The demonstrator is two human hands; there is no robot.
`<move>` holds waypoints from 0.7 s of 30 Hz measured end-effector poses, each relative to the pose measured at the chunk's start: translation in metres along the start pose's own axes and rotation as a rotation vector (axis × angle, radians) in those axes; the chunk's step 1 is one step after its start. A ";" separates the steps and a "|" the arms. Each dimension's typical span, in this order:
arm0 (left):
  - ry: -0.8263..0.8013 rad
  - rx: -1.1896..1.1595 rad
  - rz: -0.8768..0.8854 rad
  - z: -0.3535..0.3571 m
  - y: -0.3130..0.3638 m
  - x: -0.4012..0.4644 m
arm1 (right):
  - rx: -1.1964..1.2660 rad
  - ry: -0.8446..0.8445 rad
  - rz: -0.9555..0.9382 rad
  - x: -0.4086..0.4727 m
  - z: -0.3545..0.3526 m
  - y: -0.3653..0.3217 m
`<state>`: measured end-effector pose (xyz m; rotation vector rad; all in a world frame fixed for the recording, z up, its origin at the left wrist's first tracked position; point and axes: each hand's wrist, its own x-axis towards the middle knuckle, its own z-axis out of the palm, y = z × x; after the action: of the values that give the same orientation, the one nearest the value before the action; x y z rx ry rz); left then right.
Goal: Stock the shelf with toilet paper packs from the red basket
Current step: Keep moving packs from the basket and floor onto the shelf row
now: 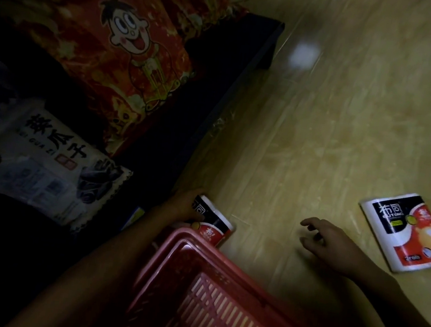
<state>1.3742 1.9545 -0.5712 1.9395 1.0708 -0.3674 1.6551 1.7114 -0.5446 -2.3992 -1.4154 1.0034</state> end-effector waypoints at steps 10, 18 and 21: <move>0.338 -0.134 0.326 -0.042 0.091 -0.006 | 0.087 0.087 0.179 -0.025 -0.035 0.045; 0.450 -0.170 0.490 -0.047 0.182 0.000 | 0.110 0.281 0.328 -0.037 -0.066 0.120; 0.477 -0.154 0.512 -0.043 0.207 0.010 | 0.043 0.382 0.373 -0.024 -0.086 0.146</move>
<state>1.5385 1.9411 -0.4390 2.1203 0.8085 0.4662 1.8053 1.6289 -0.5371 -2.6926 -0.8312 0.5807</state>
